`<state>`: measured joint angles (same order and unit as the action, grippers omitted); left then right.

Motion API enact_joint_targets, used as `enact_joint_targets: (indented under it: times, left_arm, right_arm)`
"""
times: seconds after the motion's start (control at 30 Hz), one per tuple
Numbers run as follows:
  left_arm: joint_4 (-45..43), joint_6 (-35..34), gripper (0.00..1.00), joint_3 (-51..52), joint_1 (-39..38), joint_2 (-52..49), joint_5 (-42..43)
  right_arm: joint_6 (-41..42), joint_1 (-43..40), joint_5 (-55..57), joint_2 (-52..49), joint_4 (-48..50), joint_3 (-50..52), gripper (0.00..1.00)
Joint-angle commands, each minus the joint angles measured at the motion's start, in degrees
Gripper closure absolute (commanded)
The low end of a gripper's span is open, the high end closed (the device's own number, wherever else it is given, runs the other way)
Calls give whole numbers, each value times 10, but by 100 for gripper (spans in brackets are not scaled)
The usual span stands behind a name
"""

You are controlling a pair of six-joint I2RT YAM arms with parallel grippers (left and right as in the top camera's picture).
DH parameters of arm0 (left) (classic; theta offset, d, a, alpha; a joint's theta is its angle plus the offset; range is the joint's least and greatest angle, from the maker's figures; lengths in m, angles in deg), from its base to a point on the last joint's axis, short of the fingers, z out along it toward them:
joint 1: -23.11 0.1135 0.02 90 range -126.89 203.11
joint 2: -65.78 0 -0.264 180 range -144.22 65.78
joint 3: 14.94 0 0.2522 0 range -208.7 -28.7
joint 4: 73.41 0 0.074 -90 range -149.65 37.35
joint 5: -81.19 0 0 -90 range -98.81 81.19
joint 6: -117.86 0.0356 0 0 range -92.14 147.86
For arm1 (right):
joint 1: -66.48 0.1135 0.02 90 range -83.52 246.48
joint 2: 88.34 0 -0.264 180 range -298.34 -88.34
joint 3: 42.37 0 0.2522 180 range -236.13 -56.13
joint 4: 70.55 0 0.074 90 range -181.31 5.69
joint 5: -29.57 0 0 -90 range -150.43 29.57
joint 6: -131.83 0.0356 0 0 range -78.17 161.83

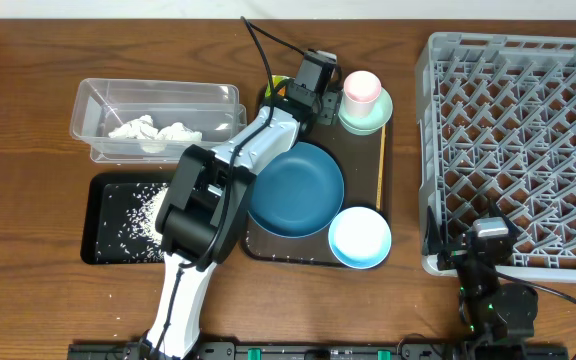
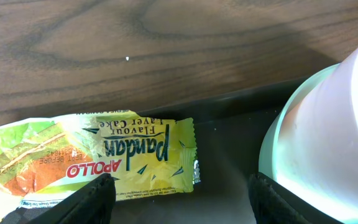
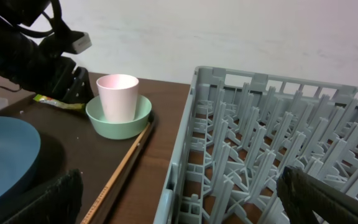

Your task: Sort waste into correct bins and load items into the dishwasher rack

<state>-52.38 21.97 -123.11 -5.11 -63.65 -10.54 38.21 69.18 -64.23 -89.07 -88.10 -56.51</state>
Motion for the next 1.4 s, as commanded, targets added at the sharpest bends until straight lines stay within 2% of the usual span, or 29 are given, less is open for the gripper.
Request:
enact_joint_targets:
  times: [0.0, 0.7, 0.97, 1.37]
  left_arm:
    - [0, 10, 29, 1, 3, -8, -9]
    - [-8, 19, 29, 2, 20, -34, -24]
    - [-9, 63, 29, 3, 20, -36, -15]
    - [-33, 61, 27, 3, 6, -36, -12]
  right_arm:
    - [-7, -8, 3, 2, -2, 1, 1]
    - [-7, -8, 3, 2, -2, 1, 1]
    - [-7, -8, 3, 2, -2, 1, 1]
    - [-7, -8, 3, 2, -2, 1, 1]
